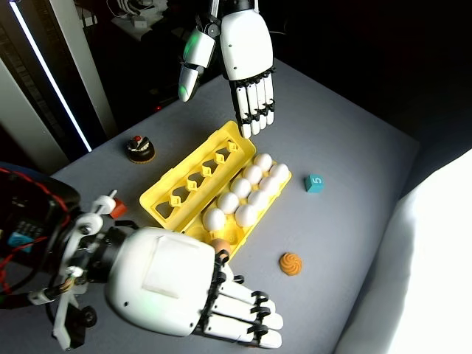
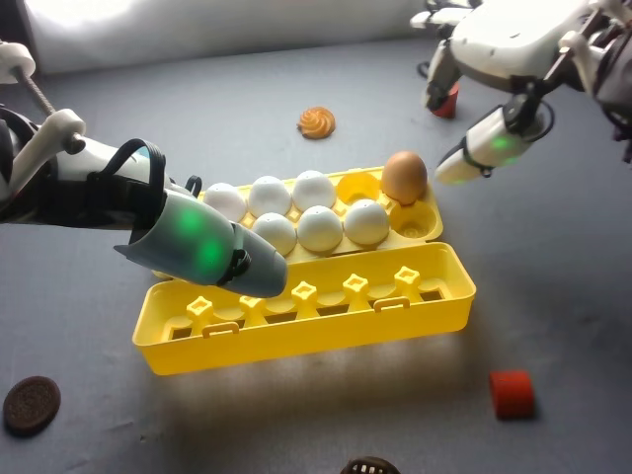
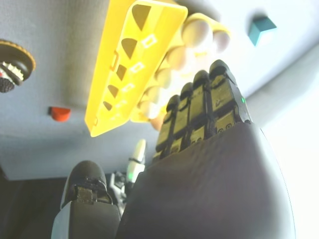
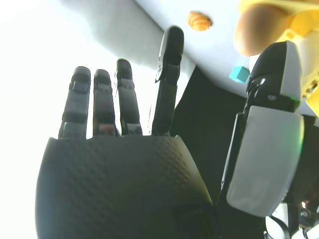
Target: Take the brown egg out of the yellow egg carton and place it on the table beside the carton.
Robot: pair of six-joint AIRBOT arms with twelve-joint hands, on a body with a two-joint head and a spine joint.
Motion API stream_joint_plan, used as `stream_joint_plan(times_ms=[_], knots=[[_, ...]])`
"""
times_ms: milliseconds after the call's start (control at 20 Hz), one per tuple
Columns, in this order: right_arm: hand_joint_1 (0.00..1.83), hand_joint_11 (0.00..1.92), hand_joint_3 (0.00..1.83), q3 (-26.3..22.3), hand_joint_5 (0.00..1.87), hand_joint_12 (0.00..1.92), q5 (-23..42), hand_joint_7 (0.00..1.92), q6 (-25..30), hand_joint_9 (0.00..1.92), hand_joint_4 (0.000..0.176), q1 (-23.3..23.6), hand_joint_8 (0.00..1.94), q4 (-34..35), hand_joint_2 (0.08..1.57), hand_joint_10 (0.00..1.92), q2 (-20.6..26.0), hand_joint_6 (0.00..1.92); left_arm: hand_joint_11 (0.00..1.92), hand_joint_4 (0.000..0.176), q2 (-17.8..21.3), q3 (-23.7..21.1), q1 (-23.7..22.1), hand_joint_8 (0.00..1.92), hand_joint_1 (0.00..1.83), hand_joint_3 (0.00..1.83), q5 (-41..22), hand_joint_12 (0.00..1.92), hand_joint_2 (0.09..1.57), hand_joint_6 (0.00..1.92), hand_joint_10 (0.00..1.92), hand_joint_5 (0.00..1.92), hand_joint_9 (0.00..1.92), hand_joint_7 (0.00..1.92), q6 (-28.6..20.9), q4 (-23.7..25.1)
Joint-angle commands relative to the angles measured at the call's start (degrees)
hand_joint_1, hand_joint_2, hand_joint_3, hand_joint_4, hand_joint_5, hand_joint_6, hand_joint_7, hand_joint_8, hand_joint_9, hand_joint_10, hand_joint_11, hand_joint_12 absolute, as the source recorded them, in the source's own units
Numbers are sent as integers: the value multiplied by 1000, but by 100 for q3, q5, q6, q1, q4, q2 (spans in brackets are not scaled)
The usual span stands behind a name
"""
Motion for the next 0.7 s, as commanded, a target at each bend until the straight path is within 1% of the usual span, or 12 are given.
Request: stream_joint_plan(times_ms=[0,50,100,150,200,250,300,350,450,500,550,650], knots=[[728,0,3,17,885,0,584,58,-10,0,134,54,0,-206,759,0,-11,7,0,0,-24,13,-50,0,0,1,-197,0,1084,4,0,9,0,0,9,231],[713,0,11,33,863,0,588,27,-6,0,135,30,0,-263,778,0,-78,1,0,0,-24,13,-50,0,0,1,-197,0,1086,5,0,13,0,0,9,231],[737,0,7,61,876,0,588,147,-6,0,127,12,12,-269,780,0,-127,4,0,0,-24,15,-50,0,0,3,-197,0,1090,6,0,17,0,0,9,231],[746,0,2,102,886,0,588,153,-4,0,127,3,6,-270,772,0,-172,8,0,0,-24,16,-50,0,0,4,-197,0,1092,4,0,12,0,0,17,231],[784,0,0,144,909,0,587,193,14,0,112,-9,18,-270,749,0,-211,16,0,0,-24,16,-50,0,0,4,-196,0,1093,0,0,5,0,0,26,231],[789,0,0,190,909,0,582,215,26,0,109,-21,25,-271,746,0,-252,15,0,0,-24,16,-50,0,0,4,-196,0,1094,5,0,15,0,0,26,231],[795,0,0,241,908,0,581,195,29,0,110,-35,14,-272,751,0,-299,14,0,0,-24,16,-50,0,0,3,-196,0,1093,2,0,8,0,0,26,231],[788,0,2,297,897,0,581,184,34,0,102,-47,7,-274,770,0,-343,9,0,0,-24,16,-50,0,0,3,-196,0,1092,0,0,1,0,0,26,231],[762,0,4,404,909,0,580,196,41,0,116,-79,9,-279,775,0,-428,12,0,0,-26,15,-50,0,0,1,-197,0,1089,1,0,2,0,0,26,231],[792,0,0,452,944,0,580,225,44,0,101,-96,18,-283,762,0,-467,25,0,0,-26,17,-50,0,0,3,-197,0,1094,5,0,11,0,0,26,231],[784,0,0,509,947,0,579,200,58,0,106,-115,5,-283,763,0,-518,23,0,0,-27,18,-50,0,0,4,-197,0,1095,4,0,12,0,0,26,231],[773,0,0,568,944,0,579,211,96,0,101,-141,8,-284,766,0,-580,20,0,0,-36,18,-49,0,0,4,-197,0,1096,5,0,15,0,0,26,231]])
